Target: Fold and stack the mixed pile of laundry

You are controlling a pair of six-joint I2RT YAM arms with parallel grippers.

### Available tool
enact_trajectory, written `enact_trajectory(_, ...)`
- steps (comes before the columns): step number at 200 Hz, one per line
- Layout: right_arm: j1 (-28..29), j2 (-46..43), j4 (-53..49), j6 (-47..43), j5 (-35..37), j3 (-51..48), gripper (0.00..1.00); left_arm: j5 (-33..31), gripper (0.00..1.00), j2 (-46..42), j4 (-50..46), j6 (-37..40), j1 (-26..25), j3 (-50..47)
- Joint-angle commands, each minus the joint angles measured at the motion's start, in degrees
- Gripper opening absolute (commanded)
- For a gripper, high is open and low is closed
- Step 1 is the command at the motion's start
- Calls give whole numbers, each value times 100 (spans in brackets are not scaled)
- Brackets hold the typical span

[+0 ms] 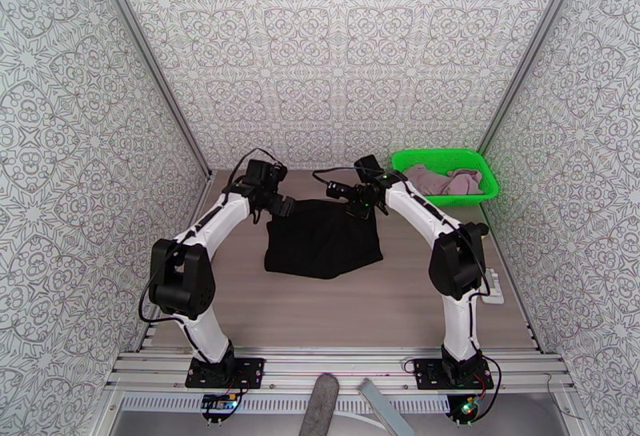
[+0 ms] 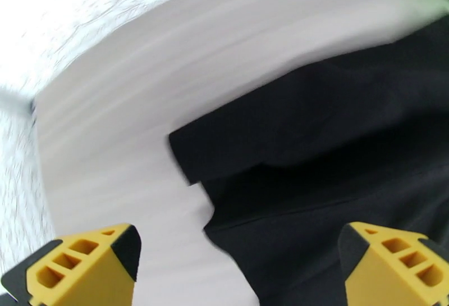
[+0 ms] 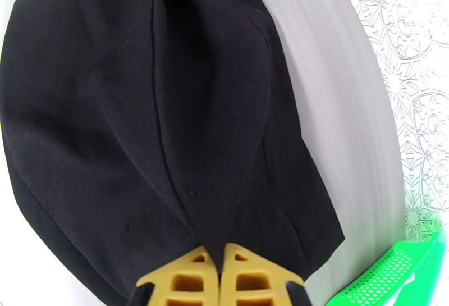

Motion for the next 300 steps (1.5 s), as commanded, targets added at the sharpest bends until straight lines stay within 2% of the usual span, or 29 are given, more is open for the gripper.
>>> enact_trajectory(1, 54, -291, 195, 67, -207, -95, 0, 960, 99, -534, 1561, 1375, 100, -1001)
enact_trajectory(10, 58, -318, 212, 80, -216, -79, 0, 1313, 99, -624, 1865, 1412, 250, -1173)
enact_trajectory(23, 60, -349, 240, 107, -199, -59, 0, 1645, 98, -598, 1793, 1513, 446, -1113)
enact_trajectory(59, 61, -462, 319, 229, -203, 37, 0, 2093, 95, -65, 64, 2504, 569, -192)
enact_trajectory(76, 60, -532, 364, 264, -233, 95, 0, 2251, 94, 126, -356, 2807, 585, 35)
enact_trajectory(119, 61, -574, 365, 319, -198, 220, 0, 2389, 88, 639, -921, 3331, 630, 433)
enact_trajectory(158, 54, -578, 325, 357, -303, 312, 0, 2166, 83, 899, -985, 3882, 714, 461)
enact_trajectory(198, 53, -550, 234, 402, -365, 415, 0, 2361, 82, 1306, -974, 3962, 869, 775)
enact_trajectory(264, 62, -515, 85, 430, -400, 517, 0, 2326, 81, 2100, -1147, 4151, 662, 1465)
enact_trajectory(281, 67, -516, 62, 437, -409, 517, 0, 2309, 72, 2214, -1223, 4196, 639, 1601)
enact_trajectory(300, 72, -508, 43, 448, -392, 515, 0, 2312, 54, 2234, -1182, 4210, 608, 1624)
